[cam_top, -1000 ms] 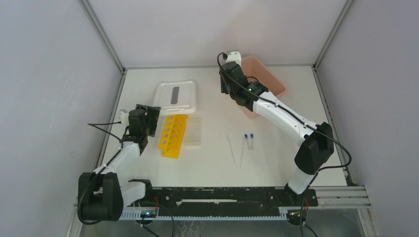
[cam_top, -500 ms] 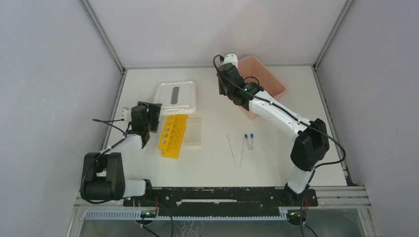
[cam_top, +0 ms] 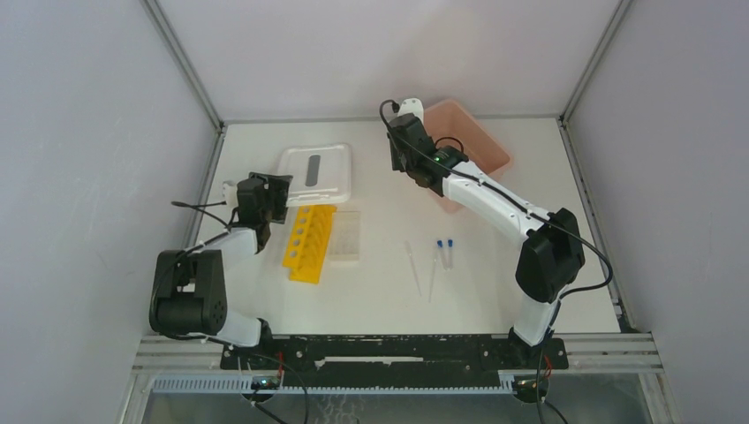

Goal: Organize the chemistry lab equipment

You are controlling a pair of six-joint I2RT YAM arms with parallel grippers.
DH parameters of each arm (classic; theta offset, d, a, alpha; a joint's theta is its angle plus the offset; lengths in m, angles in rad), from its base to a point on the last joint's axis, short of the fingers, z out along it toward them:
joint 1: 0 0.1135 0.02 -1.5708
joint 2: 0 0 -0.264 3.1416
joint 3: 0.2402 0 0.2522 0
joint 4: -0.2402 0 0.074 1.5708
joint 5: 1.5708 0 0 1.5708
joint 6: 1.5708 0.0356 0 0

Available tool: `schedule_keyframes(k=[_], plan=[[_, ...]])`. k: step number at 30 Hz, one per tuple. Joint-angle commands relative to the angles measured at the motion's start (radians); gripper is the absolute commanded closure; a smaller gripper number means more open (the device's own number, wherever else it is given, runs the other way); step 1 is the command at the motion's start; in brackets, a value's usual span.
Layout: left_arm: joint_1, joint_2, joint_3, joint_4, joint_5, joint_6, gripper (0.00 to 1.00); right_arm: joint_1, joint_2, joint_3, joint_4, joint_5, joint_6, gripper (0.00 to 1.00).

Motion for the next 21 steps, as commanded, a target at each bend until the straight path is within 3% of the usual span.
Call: schedule_keyframes(k=[1, 3, 9, 14, 18, 21], plan=[[0.005, 0.013, 0.005, 0.1, 0.054, -0.027, 0.18, -0.007, -0.017, 0.024, 0.048, -0.001, -0.009, 0.61], [0.005, 0.01, -0.018, 0.133, 0.065, -0.034, 0.27, -0.005, -0.024, 0.016, 0.047, -0.001, -0.006, 0.61], [0.002, -0.004, -0.048, 0.188, 0.085, -0.04, 0.71, 0.004, -0.051, -0.012, 0.043, 0.01, 0.004, 0.61], [-0.001, -0.022, -0.062, 0.188, 0.085, -0.04, 0.83, 0.01, -0.072, -0.035, 0.036, 0.02, 0.012, 0.61], [-0.001, -0.045, -0.067, 0.182, 0.085, -0.026, 0.98, 0.017, -0.084, -0.039, 0.029, 0.033, 0.012, 0.61], [-0.001, -0.061, -0.062, 0.196, 0.085, -0.014, 1.0, 0.023, -0.091, -0.042, 0.027, 0.04, 0.014, 0.62]])
